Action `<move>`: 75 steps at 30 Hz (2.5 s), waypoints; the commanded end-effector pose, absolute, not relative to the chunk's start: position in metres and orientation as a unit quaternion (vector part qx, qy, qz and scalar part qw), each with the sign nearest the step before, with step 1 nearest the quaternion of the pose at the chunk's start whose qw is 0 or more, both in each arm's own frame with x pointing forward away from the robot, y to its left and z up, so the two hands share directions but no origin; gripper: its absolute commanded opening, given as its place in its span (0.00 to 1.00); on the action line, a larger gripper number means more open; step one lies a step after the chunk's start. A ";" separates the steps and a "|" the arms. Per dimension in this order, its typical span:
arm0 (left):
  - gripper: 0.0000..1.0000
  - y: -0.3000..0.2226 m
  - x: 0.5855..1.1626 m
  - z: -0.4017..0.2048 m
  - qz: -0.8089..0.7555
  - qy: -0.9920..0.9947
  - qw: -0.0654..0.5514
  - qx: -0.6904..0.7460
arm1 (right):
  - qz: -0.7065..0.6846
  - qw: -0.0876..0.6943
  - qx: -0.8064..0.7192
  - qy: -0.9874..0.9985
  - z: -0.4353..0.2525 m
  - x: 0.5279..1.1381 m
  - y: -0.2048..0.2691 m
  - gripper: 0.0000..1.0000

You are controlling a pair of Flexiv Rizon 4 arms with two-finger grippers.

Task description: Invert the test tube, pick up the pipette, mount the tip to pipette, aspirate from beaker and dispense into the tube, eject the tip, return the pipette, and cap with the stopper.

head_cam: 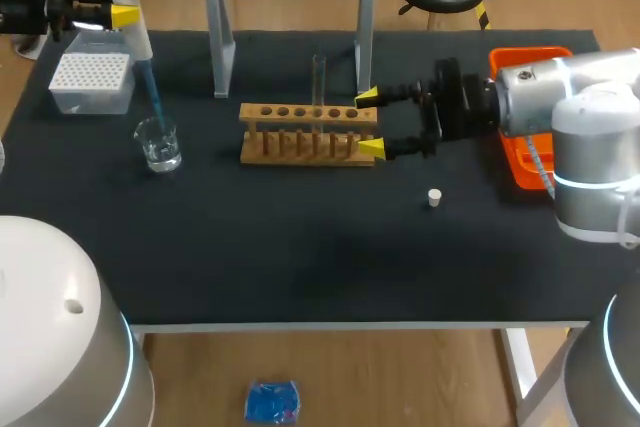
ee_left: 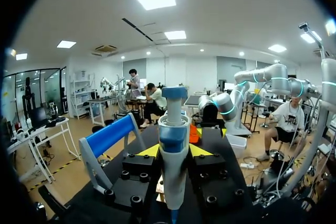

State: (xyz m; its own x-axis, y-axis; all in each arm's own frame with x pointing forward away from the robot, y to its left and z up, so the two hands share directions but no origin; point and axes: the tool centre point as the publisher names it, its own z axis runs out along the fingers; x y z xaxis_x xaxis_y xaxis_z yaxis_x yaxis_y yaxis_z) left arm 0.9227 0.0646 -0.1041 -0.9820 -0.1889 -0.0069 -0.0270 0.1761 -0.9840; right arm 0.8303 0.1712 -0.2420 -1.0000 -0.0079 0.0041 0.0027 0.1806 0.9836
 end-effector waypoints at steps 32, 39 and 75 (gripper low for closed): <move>0.00 0.064 0.923 -0.104 -0.638 0.764 0.065 -0.071 | -0.554 -0.020 -0.082 -0.828 -0.309 0.813 0.348 1.00; 0.00 0.064 0.923 -0.104 -0.638 0.764 0.065 -0.071 | -0.543 -0.038 -0.073 -0.835 -0.318 0.818 0.364 1.00; 0.00 0.064 0.923 -0.104 -0.638 0.764 0.065 -0.071 | -0.541 -0.057 -0.088 -0.834 -0.336 0.849 0.383 1.00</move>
